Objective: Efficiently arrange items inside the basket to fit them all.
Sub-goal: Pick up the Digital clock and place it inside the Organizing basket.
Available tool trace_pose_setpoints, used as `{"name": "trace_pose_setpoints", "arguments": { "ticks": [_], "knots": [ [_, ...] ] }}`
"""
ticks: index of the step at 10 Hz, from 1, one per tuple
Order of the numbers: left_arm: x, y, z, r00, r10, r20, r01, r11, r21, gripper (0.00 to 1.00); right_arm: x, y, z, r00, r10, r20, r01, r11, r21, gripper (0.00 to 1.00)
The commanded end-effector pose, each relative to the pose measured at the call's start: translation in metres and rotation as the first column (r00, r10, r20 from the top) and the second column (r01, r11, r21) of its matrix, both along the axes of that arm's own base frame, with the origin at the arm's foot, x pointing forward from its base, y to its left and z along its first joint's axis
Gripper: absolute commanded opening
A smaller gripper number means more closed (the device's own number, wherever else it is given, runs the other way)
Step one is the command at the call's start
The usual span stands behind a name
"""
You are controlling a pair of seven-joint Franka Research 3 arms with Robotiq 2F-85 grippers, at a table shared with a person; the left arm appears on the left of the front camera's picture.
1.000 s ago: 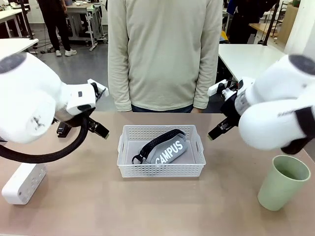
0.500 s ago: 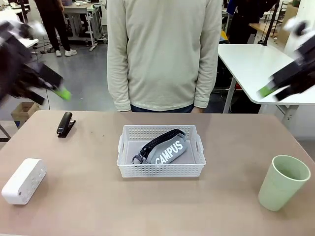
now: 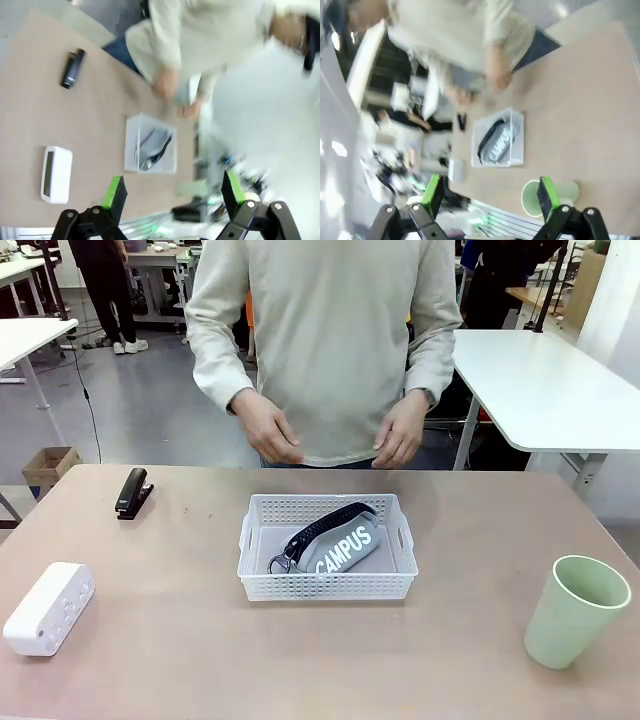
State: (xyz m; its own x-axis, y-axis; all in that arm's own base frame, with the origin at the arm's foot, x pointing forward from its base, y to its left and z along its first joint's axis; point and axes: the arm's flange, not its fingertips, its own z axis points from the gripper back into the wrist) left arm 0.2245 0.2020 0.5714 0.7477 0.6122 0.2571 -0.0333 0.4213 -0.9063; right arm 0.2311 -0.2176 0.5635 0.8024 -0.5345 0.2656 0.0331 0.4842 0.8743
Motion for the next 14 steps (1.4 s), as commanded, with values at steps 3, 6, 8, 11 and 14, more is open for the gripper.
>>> {"name": "trace_pose_setpoints", "arguments": {
  "ticks": [3,6,8,11,14],
  "knots": [
    [-0.007,0.027,-0.027,0.997,0.075,-0.018,-0.076,0.992,-0.101,1.0,-0.012,-0.024,-0.034,0.997,-0.074,-0.024,0.076,0.992,0.098,1.0],
    [-0.007,0.027,-0.027,0.997,0.075,-0.018,-0.076,0.992,-0.101,1.0,-0.012,-0.024,-0.034,0.997,-0.074,-0.024,0.076,0.992,0.098,1.0],
    [-0.007,0.027,-0.027,0.997,0.075,-0.018,-0.076,0.992,-0.101,1.0,-0.012,-0.024,-0.034,0.997,-0.074,-0.024,0.076,0.992,0.098,1.0],
    [-0.007,0.027,-0.027,0.997,0.075,-0.018,-0.076,0.992,-0.101,1.0,-0.012,-0.024,-0.034,0.997,-0.074,-0.024,0.076,0.992,0.098,1.0],
    [-0.006,0.037,-0.018,0.991,0.011,-0.134,-0.035,0.984,-0.177,1.0,-0.012,-0.024,-0.034,0.997,-0.074,-0.024,0.076,0.992,0.098,1.0]
  ]
}}
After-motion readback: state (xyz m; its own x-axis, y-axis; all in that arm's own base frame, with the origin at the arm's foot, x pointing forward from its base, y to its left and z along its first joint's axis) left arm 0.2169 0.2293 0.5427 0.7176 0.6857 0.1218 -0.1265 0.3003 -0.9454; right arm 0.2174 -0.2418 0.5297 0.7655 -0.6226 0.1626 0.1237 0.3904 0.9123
